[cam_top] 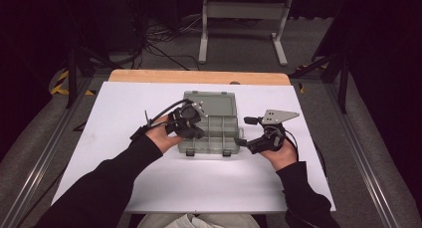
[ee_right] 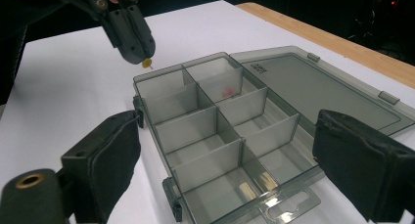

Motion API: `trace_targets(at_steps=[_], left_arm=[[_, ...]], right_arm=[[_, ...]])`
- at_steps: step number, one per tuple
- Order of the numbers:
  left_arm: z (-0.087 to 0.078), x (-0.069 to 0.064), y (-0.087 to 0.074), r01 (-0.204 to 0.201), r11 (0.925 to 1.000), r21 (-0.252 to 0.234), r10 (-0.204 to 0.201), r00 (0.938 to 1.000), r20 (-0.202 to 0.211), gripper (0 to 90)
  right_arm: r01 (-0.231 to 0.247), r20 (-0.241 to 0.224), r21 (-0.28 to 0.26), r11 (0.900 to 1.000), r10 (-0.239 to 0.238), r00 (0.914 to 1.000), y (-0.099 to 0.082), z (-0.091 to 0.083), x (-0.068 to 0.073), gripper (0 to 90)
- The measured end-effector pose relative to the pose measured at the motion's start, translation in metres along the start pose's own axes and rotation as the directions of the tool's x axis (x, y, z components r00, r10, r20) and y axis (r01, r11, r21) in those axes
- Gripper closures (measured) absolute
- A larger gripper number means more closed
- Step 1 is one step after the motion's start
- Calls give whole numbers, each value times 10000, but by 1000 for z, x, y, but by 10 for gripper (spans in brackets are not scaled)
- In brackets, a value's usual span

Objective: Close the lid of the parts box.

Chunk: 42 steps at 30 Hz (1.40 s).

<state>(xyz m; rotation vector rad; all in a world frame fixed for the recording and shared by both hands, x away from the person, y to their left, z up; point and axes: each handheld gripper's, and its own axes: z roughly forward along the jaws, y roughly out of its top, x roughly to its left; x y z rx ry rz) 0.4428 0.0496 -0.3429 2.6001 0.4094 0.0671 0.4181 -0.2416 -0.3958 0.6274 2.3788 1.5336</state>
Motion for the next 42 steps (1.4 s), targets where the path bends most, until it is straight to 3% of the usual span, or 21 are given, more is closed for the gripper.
trace_targets(at_steps=[12,20,27,30,33,42], left_arm=[[-2,25,-2,896,9959,-125,-901,9947,-485,850],[0,37,-3,1215,9925,-168,-1224,9895,-764,850],[5,49,-5,1612,9868,-157,-1620,9818,-990,849],[7,56,-8,1839,9828,-143,-1842,9747,-1269,849],[6,63,-11,2104,9773,-264,-2120,9693,-1243,849],[9,71,-14,2297,9730,-213,-2302,9606,-1559,849]], right_arm=[[-28,-2,-30,10000,28,10000,0,-1,-1,108],[-37,4,-51,10000,37,10000,0,-1,-1,108],[-20,-5,-30,10000,20,10000,0,-1,-1,107],[-24,-1,-26,10000,24,10000,0,-1,-1,107],[-29,4,-30,10000,29,10000,0,-1,-1,107],[-32,-7,-5,10000,32,10000,-1,0,-1,107]])
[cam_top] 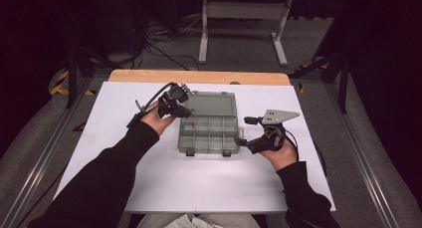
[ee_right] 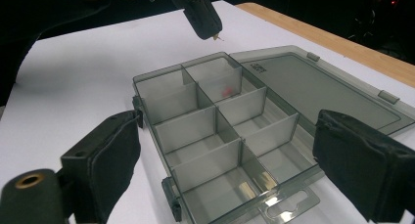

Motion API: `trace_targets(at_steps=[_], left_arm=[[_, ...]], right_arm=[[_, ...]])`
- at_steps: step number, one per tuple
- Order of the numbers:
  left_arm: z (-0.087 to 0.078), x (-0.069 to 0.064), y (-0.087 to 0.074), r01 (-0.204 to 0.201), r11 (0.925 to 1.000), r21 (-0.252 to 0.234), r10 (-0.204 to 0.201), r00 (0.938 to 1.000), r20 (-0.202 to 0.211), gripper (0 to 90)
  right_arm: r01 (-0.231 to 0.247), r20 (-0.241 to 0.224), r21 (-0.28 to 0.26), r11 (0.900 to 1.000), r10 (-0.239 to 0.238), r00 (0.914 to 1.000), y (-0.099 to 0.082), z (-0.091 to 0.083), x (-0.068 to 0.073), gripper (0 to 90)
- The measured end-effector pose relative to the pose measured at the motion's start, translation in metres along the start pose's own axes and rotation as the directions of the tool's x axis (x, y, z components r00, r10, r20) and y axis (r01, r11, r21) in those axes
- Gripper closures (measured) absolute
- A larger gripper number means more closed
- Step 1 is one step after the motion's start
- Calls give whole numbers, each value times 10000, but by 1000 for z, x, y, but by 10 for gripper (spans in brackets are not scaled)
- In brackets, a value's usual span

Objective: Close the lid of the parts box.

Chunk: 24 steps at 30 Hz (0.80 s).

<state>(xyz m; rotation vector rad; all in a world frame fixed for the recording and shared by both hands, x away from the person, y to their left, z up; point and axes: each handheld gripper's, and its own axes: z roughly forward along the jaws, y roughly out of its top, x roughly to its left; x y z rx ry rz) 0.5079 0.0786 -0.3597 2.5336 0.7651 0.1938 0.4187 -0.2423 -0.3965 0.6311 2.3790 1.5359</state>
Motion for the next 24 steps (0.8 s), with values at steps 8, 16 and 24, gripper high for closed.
trace_targets(at_steps=[8,16,24], left_arm=[[5,6,-1,216,9997,108,-215,9997,-91,848],[15,5,-1,113,9989,459,-110,9999,-69,848],[23,6,-1,175,9971,734,-177,9998,25,847]], right_arm=[[-5,1,41,10000,5,10000,0,0,0,107],[11,-5,47,10000,-11,10000,0,1,0,107],[17,-6,48,10000,-17,10000,-1,1,0,107]])
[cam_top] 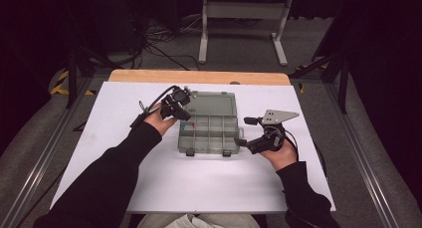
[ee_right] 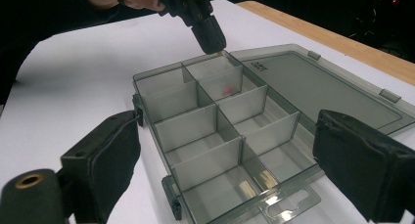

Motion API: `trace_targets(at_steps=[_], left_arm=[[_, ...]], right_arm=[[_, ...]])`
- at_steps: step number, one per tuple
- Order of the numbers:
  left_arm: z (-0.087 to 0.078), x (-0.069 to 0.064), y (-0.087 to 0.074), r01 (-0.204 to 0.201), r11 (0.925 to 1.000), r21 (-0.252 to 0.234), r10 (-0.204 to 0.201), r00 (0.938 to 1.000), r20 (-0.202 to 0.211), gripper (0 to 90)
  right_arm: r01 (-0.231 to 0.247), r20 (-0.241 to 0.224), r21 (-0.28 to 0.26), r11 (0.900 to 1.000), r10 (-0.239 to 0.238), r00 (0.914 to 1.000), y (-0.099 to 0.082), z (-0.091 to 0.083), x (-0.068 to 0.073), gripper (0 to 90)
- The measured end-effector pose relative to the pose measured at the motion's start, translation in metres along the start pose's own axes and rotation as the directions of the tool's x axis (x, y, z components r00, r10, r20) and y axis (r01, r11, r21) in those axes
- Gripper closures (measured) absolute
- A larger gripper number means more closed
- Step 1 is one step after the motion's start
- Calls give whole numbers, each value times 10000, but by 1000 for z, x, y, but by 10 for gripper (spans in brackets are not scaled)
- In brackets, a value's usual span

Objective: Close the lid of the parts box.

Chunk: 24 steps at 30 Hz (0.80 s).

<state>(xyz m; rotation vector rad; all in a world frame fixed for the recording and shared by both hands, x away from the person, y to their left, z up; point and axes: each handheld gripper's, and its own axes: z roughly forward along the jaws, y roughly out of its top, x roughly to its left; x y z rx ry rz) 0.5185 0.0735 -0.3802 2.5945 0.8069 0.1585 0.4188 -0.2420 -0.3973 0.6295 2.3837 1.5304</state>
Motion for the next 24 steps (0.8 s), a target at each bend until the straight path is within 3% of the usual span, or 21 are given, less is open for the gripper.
trace_targets(at_steps=[10,24], left_arm=[[11,5,-5,215,9996,196,-218,9996,185,847],[19,4,-8,205,9990,399,-223,9988,440,845]], right_arm=[[-3,-11,10,10000,3,10000,0,0,0,107],[-18,-32,22,10000,18,10000,-1,1,0,107]])
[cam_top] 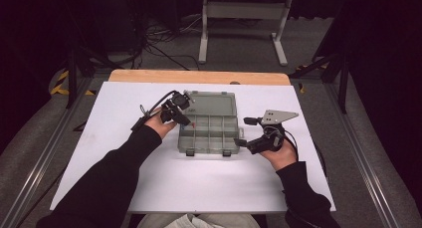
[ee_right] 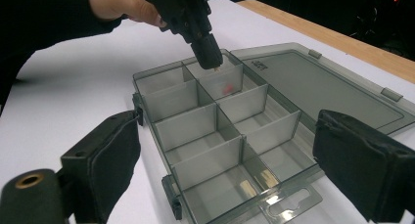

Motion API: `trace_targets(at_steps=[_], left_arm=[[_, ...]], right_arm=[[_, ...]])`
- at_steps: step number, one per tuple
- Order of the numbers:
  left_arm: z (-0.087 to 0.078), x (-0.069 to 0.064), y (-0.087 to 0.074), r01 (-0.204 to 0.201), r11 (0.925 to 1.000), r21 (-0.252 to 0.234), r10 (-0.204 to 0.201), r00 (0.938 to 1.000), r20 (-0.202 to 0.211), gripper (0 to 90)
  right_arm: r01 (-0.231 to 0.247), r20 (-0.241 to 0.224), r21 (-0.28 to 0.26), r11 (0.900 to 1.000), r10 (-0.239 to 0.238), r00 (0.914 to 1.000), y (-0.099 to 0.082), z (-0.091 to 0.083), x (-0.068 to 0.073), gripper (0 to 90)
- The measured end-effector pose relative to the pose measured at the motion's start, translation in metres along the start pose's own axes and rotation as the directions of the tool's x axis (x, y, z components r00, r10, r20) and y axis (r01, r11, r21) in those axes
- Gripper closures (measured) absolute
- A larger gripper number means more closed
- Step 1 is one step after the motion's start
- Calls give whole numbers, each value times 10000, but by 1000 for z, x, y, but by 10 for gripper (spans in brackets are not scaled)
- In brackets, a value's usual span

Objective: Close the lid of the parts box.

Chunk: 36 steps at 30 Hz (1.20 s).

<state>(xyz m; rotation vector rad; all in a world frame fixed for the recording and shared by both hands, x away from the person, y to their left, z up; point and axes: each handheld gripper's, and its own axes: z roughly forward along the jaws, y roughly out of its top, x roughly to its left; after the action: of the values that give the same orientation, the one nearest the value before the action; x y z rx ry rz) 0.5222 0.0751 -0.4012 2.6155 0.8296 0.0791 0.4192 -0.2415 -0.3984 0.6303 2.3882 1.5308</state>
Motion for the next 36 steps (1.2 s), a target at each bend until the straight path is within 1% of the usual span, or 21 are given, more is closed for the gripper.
trace_targets(at_steps=[2,6,9,15,17,18,19,20,21,22,23,26,28,31,36], left_arm=[[1,-1,0,57,10000,2,-57,10000,-1,845],[3,-1,0,17,9999,104,-17,10000,35,844],[4,-1,0,51,9999,91,-52,9999,109,841],[3,-1,0,46,9999,95,-47,10000,67,834],[3,-1,0,9,9999,107,-11,9999,137,815],[3,-1,-1,18,10000,82,-20,9998,198,786],[2,0,-1,57,10000,-60,-54,9992,389,761],[1,0,-1,-40,10000,-79,43,9993,384,696],[-1,0,-1,-58,9998,-189,66,9991,421,673],[-4,0,-2,-99,9996,-280,111,9989,453,627],[-6,0,-2,-110,9994,-338,127,9987,503,605],[-9,0,-3,-177,9989,-433,198,9987,479,555],[-14,-1,-5,-154,9981,-591,188,9982,571,548],[-23,-2,-7,-228,9952,-951,294,9972,689,521],[-34,-3,-12,-90,9910,-1333,198,9966,803,498]], right_arm=[[1,-6,-3,10000,-1,10000,0,0,0,107],[-5,-7,-10,10000,5,10000,0,0,0,107],[-9,-10,-11,10000,9,10000,0,0,0,107],[-23,-9,-36,10000,23,10000,0,0,0,107],[-19,-8,-28,10000,19,10000,0,0,0,107],[-17,-9,-26,10000,17,10000,0,0,0,107],[-12,-6,-26,10000,12,10000,0,0,0,107],[-10,-4,-30,10000,10,10000,1,-1,0,107],[-5,1,-36,10000,5,10000,1,-1,0,107],[-6,11,-39,10000,6,10000,1,-1,0,107],[-14,15,-40,10000,14,10000,1,-1,0,107],[-20,20,-26,10000,20,10000,0,0,-1,107],[-26,24,-10,10000,26,10000,0,0,-1,107],[-31,34,-20,10000,31,10000,1,0,-1,108],[-26,38,11,10000,26,10000,1,2,-1,110]])
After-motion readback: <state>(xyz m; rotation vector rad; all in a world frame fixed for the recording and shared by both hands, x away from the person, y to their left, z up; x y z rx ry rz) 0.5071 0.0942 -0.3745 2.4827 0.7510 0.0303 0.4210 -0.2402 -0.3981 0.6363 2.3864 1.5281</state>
